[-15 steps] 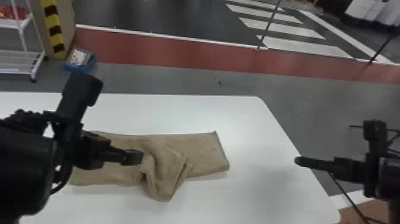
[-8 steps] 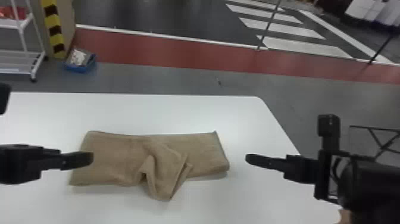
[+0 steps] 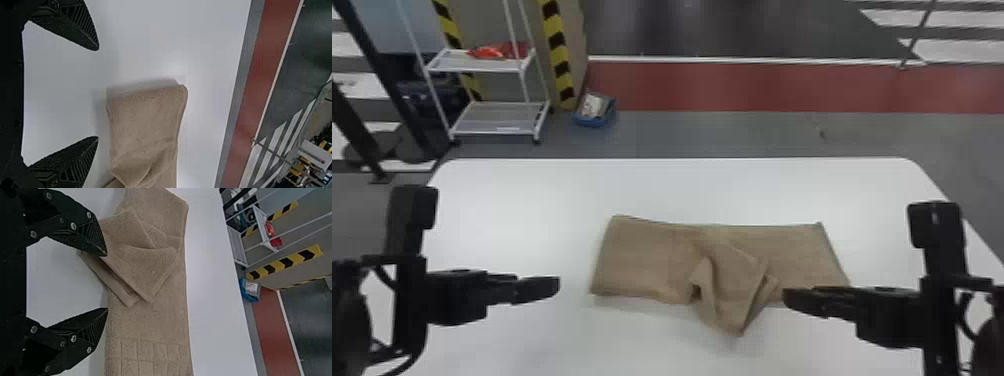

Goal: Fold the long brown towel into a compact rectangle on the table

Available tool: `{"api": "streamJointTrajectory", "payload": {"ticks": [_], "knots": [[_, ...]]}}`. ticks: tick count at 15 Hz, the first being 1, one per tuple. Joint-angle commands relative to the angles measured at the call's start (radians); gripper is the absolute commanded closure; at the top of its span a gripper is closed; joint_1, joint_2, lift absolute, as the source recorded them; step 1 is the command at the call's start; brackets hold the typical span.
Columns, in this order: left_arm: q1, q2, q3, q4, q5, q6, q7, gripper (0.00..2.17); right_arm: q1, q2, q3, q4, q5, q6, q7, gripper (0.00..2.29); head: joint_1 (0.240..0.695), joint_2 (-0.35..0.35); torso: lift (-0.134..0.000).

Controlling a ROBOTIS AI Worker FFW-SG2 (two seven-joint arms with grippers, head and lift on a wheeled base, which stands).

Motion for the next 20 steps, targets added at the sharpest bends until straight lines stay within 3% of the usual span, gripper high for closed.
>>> {"api": "streamJointTrajectory", "payload": {"ticks": [1, 7, 15, 19, 20], "knots": [[0.014, 0.007, 0.040, -0.011, 0.022, 0.010, -0.005, 0.09, 0.004, 0.001, 0.088, 0.001, 0.064, 0.002, -0.022, 0.57, 0.695, 0.049, -0.125], [0.048, 0.005, 0.078, -0.015, 0.045, 0.010, -0.023, 0.09, -0.004, 0.001, 0.219, 0.031, 0.150, 0.002, -0.080, 0.45, 0.695, 0.127, -0.125], [0.056, 0.005, 0.095, -0.012, 0.048, 0.010, -0.023, 0.09, -0.043, 0.001, 0.296, 0.120, 0.206, 0.002, -0.110, 0.40, 0.695, 0.163, -0.125], [0.059, 0.005, 0.098, -0.006, 0.050, 0.010, -0.023, 0.09, -0.053, 0.001, 0.311, 0.133, 0.211, 0.002, -0.108, 0.60, 0.695, 0.174, -0.125], [0.059, 0.005, 0.099, -0.005, 0.050, 0.010, -0.023, 0.09, -0.053, 0.001, 0.311, 0.133, 0.213, 0.002, -0.108, 0.87, 0.695, 0.176, -0.125]]}}
